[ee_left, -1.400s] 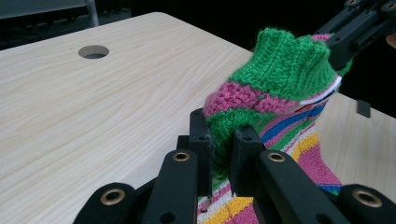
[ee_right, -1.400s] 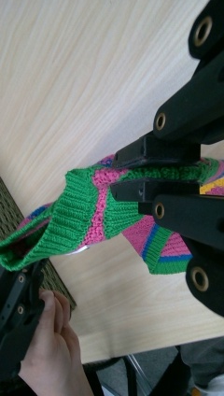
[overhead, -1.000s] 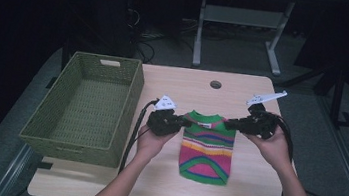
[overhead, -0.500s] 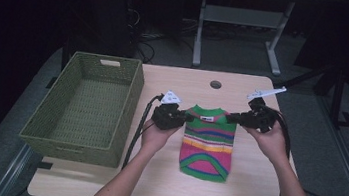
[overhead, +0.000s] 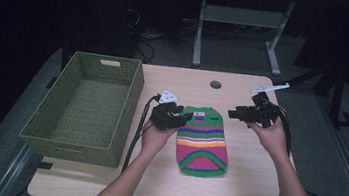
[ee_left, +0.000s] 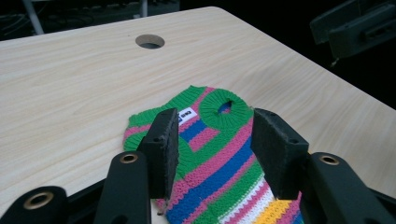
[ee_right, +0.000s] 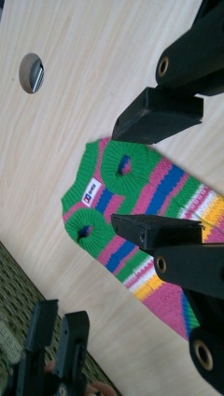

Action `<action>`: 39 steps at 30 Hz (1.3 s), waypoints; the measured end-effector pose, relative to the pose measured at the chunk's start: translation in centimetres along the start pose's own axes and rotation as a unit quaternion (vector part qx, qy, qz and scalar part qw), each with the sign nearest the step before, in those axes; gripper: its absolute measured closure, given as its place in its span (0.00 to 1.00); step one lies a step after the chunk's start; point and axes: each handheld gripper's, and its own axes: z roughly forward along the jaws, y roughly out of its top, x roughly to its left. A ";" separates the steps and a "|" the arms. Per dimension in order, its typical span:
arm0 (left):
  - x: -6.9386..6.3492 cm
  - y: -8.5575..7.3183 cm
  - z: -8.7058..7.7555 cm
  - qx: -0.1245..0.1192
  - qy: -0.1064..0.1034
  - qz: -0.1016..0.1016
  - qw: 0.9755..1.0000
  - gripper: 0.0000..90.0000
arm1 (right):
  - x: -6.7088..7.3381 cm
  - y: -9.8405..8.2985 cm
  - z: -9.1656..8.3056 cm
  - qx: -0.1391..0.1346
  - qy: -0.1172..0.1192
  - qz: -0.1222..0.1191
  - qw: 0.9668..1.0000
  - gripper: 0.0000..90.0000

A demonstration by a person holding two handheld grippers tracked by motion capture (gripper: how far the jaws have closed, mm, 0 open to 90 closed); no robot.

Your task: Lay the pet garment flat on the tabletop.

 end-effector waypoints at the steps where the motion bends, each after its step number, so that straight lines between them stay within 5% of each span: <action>1: -0.2 0.0 -0.2 -0.003 0.000 0.003 1.000 0.56 | 0.2 -0.5 -0.4 -0.001 0.007 -0.001 1.000 0.57; 13: -0.5 -0.7 -1.0 0.002 -0.021 0.009 1.000 0.51 | -0.9 -3.4 -1.8 -0.011 0.070 0.006 0.997 0.52; 39: -0.9 -2.5 -3.0 0.017 -0.054 0.009 0.998 0.33 | -1.0 -6.4 -3.6 -0.009 0.097 -0.004 0.995 0.45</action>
